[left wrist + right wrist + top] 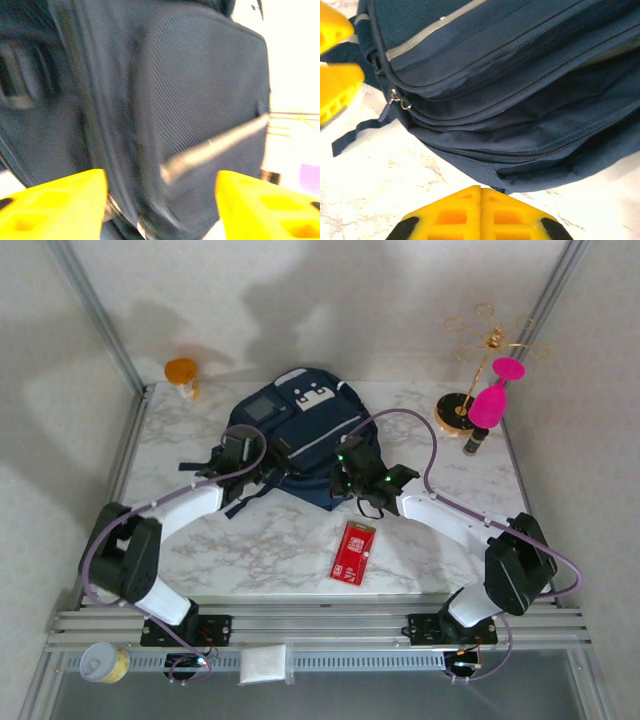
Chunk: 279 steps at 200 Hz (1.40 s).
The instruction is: Pack books, pencil case, and school supplies into a backpack
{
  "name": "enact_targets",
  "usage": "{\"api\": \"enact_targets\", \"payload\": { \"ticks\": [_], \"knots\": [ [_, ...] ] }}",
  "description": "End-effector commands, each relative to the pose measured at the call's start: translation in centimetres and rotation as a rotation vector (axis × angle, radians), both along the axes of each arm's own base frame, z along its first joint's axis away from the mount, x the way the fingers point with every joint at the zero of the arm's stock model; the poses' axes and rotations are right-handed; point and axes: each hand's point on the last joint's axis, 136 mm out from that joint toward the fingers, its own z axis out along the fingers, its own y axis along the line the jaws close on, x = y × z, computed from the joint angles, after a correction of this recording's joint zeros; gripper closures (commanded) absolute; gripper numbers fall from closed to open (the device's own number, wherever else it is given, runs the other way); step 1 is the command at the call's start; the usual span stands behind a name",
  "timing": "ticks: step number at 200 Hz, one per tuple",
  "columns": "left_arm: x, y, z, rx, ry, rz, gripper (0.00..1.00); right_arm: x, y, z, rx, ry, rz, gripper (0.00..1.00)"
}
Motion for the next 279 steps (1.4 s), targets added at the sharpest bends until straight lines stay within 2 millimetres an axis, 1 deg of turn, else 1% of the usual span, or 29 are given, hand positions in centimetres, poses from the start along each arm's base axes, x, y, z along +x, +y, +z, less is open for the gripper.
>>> {"api": "enact_targets", "payload": {
  "ticks": [1, 7, 17, 27, 39, 47, 61, 67, 78, 82, 85, 90, 108, 118, 129, 144, 157, 174, 186, 202, 216, 234, 242, 257, 266, 270, 279],
  "knots": [
    [-2.2, -2.0, 0.6, -0.123, 0.016, 0.053, 0.34, 0.3, 0.7, 0.1, 0.007, -0.028, 0.047, 1.0],
    [-2.4, -2.1, 0.5, -0.136, 0.014, 0.061, 0.34, 0.5, 0.6, 0.0, 0.006, -0.026, 0.043, 1.0],
    [-2.3, -1.9, 0.5, -0.124, 0.001, 0.073, 0.34, 0.6, 1.0, 0.4, 0.02, -0.036, 0.064, 1.0],
    [-2.0, -1.0, -0.3, -0.08, 0.03, 0.093, 0.36, 0.6, 1.6, 0.4, 0.034, -0.034, 0.084, 1.0],
    [-1.3, 0.2, 0.0, -0.013, 0.015, 0.1, 0.37, 0.9, 2.1, 0.2, 0.04, -0.011, 0.09, 1.0],
    [-1.1, 1.2, 0.2, 0.061, 0.002, 0.117, 0.37, 1.0, 2.1, -0.6, 0.036, 0.017, 0.068, 1.0],
    [-0.5, 1.8, 1.2, 0.187, -0.051, 0.068, 0.37, 1.6, 1.0, -2.1, 0.008, 0.055, -0.013, 0.89],
    [-0.3, 2.4, 1.1, 0.25, -0.04, 0.065, 0.37, 1.8, 0.8, -2.5, 0.015, 0.071, -0.026, 0.85],
    [0.2, 3.5, 0.7, 0.352, -0.034, 0.052, 0.38, 2.4, 0.7, -3.2, 0.079, 0.127, -0.047, 0.75],
    [0.3, 3.9, 0.4, 0.378, -0.029, 0.047, 0.38, 2.2, 1.4, -3.3, 0.115, 0.146, -0.03, 0.71],
    [0.4, 4.2, 0.2, 0.392, -0.025, 0.047, 0.38, 3.0, 1.1, -3.3, 0.147, 0.15, -0.041, 0.69],
    [0.6, 4.6, -0.1, 0.399, -0.019, 0.045, 0.39, 3.5, 1.3, -3.2, 0.179, 0.152, -0.043, 0.66],
    [1.8, 5.2, -0.7, 0.399, -0.042, 0.012, 0.4, 5.4, 1.6, -2.7, 0.188, 0.103, -0.073, 0.54],
    [2.5, 6.0, -1.7, 0.412, -0.007, 0.026, 0.43, 6.2, 2.0, -2.5, 0.197, 0.096, -0.075, 0.51],
    [3.4, 6.0, -2.4, 0.406, 0.006, -0.005, 0.45, 6.9, 2.2, -2.6, 0.208, 0.1, -0.085, 0.49],
    [4.5, 6.6, -3.2, 0.431, 0.009, 0.008, 0.46, 7.5, 2.6, -2.3, 0.236, 0.084, -0.082, 0.47],
    [5.4, 6.3, -3.9, 0.409, 0.003, -0.008, 0.47, 8.1, 2.8, -1.8, 0.258, 0.077, -0.088, 0.47],
    [5.9, 5.7, -5.3, 0.375, 0.022, -0.019, 0.49, 8.8, 3.1, -0.6, 0.286, 0.046, -0.085, 0.47],
    [6.3, 5.4, -5.7, 0.335, 0.024, -0.006, 0.49, 9.5, 3.1, 0.0, 0.306, 0.033, -0.084, 0.48],
    [7.0, 4.6, -5.1, 0.251, -0.017, 0.022, 0.43, 10.1, 2.9, 0.5, 0.306, 0.034, -0.086, 0.51],
    [7.7, 3.9, -4.6, 0.179, -0.022, 0.043, 0.43, 10.4, 2.4, 0.9, 0.29, 0.019, -0.104, 0.5],
    [8.2, 3.0, -3.6, 0.113, -0.032, 0.063, 0.43, 11.2, 1.6, 0.7, 0.307, 0.044, -0.131, 0.5],
    [8.2, 2.8, -3.2, 0.085, -0.035, 0.088, 0.44, 11.4, 1.9, 0.8, 0.356, 0.056, -0.113, 0.54],
    [8.4, 2.2, -2.6, 0.015, -0.041, 0.117, 0.45, 11.9, 2.2, 1.9, 0.425, 0.049, -0.084, 0.57],
    [8.3, 1.5, -2.2, -0.025, -0.046, 0.122, 0.45, 12.2, 2.0, 2.6, 0.442, 0.045, -0.091, 0.65],
    [8.5, 1.1, -1.4, -0.05, -0.07, 0.125, 0.46, 12.4, 1.9, 3.0, 0.457, 0.045, -0.093, 0.68],
    [8.3, 0.4, -0.9, -0.077, -0.076, 0.131, 0.47, 12.8, 1.5, 3.5, 0.494, 0.062, -0.105, 0.72]
  ]
}}
